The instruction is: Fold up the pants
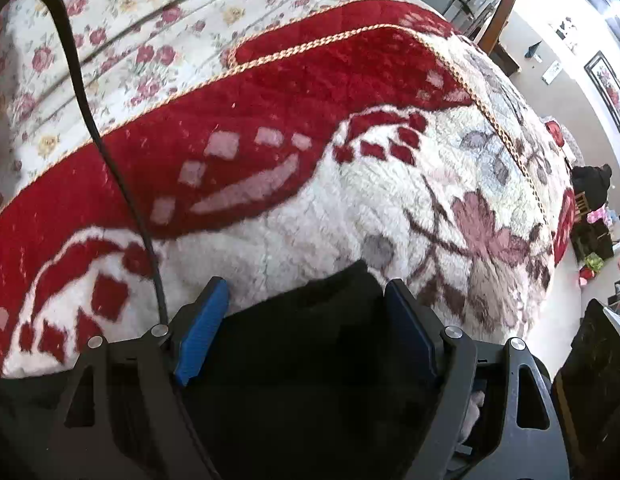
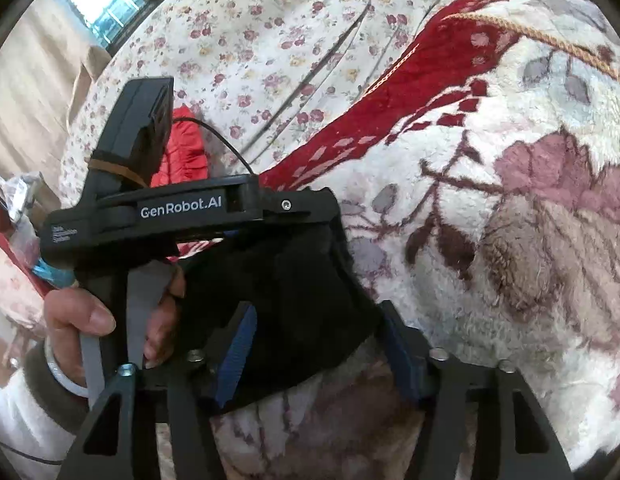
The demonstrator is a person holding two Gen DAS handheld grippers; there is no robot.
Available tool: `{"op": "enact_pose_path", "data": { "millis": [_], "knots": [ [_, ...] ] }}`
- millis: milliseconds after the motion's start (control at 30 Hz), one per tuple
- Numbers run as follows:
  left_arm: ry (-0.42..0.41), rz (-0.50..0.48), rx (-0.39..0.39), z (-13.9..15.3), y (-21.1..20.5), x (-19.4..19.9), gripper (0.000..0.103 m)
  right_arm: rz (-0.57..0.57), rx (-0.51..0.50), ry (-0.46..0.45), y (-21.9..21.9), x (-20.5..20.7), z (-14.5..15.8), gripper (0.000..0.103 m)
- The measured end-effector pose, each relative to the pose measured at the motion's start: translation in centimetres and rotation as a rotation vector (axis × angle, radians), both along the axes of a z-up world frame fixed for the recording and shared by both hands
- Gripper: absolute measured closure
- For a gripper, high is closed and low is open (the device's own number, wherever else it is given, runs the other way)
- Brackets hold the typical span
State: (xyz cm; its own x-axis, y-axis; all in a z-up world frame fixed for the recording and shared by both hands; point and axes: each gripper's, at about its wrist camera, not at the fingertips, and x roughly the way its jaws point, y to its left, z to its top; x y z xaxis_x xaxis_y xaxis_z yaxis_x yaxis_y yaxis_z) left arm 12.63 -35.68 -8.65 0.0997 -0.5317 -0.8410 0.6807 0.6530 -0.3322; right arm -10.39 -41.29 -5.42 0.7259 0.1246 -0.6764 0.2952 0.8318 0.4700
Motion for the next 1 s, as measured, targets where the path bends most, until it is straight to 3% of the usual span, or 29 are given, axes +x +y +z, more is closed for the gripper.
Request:
{"op": "enact_pose_path", "data": {
  "millis": [67, 100, 167, 200, 267, 500, 700, 833, 900, 1000],
  "knots": [
    [-0.024, -0.008, 0.006, -0.1, -0.5, -0.2, 0.027, 0.000, -0.004, -0.001, -0.4, 0.4, -0.1, 0.058],
    [-0.053, -0.008, 0.018, -0.1, -0.7, -0.3, 0.036, 0.001, 0.001, -0.002, -0.7, 0.5, -0.2, 0.061],
    [-0.084, -0.012, 0.028, -0.2, -0.9, -0.6, 0.044, 0.008, 0.038, -0.018, -1.4, 0.7, -0.1, 0.072],
    [-0.091, -0.005, 0.023, -0.1, -0.8, -0.6, 0.051, 0.020, 0.048, -0.028, -1.5, 0.7, 0.1, 0.076],
    [-0.065, -0.010, -0.019, 0.3, -0.3, -0.5, 0.077, 0.041, 0.033, -0.037, -1.0, 0.9, 0.9, 0.081],
    [-0.102, 0.028, -0.122, 5.2, 3.7, -1.0, 0.078, 0.147, -0.009, -0.141, 2.4, 2.0, 6.3, 0.083],
    [-0.063, 0.176, -0.220, 9.0, 13.8, 0.1, 0.074, 0.343, -0.038, -0.206, 9.1, 4.9, 9.8, 0.083],
    [-0.072, 0.349, -0.197, 8.7, 21.9, 0.0, 0.056, 0.506, -0.036, -0.168, 14.9, 6.8, 7.9, 0.083],
    [-0.037, 0.433, -0.204, 7.6, 25.8, -0.3, 0.055, 0.582, 0.007, -0.134, 17.3, 7.6, 6.0, 0.081],
    [-0.023, 0.484, -0.149, 6.1, 28.0, -1.4, 0.055, 0.681, 0.091, 0.044, 20.5, 9.6, 1.6, 0.070]
  ]
}}
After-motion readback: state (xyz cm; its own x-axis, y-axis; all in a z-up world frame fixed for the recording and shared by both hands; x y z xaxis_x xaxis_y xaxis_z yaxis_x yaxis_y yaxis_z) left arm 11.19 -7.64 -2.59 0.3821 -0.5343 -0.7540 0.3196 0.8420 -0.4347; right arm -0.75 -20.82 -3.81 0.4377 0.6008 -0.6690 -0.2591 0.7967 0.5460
